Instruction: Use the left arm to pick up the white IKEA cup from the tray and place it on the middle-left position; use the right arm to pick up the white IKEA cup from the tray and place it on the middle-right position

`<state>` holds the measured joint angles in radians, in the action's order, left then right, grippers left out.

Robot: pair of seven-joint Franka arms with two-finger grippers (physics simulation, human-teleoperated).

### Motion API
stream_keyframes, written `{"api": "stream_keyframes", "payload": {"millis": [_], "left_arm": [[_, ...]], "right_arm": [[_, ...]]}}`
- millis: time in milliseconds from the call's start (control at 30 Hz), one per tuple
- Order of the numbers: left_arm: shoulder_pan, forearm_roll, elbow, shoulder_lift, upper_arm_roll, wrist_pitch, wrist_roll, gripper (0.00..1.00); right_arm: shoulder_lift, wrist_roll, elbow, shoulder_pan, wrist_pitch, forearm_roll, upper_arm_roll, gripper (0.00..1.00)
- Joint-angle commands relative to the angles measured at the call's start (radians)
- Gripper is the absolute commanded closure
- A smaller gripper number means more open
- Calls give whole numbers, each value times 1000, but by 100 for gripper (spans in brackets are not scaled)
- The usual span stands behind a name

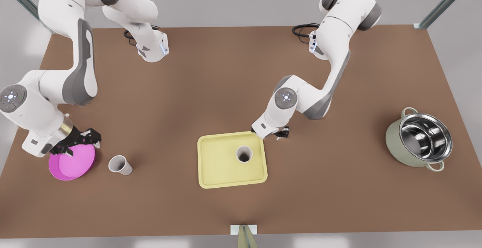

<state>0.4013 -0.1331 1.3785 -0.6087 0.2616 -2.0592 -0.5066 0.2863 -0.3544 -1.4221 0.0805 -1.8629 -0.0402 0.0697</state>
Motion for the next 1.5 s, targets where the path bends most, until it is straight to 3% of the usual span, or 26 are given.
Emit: {"api": "stream_keyframes", "payload": {"millis": [0,167,333,467,1133,1233,1333,1467], "left_arm": [[18,-22,1,-26,-1,-73,-434,0],[59,-72,-3,-114,-4,-188,-484,0],[57,-71,-144,-215,-73,-273,-466,0],[51,-59,-144,-252,-74,-257,-359,0],[68,-62,-142,-312,-58,-237,-299,0],[67,-62,-147,-312,-62,-251,-299,10],[67,-62,-180,-330,-61,-253,-302,36],[102,-63,-243,-373,-62,-273,-349,38]], "right_arm": [[-70,246,0,-4,248,-4,19,0],[-73,210,0,5,260,-1,6,0],[-72,218,0,5,260,3,9,0],[-72,210,2,5,272,-4,6,0],[-58,207,9,-2,343,-4,16,0],[-59,206,11,2,355,-3,4,0],[-59,207,11,2,353,-4,4,0],[-58,207,28,5,357,3,-1,0]]}}
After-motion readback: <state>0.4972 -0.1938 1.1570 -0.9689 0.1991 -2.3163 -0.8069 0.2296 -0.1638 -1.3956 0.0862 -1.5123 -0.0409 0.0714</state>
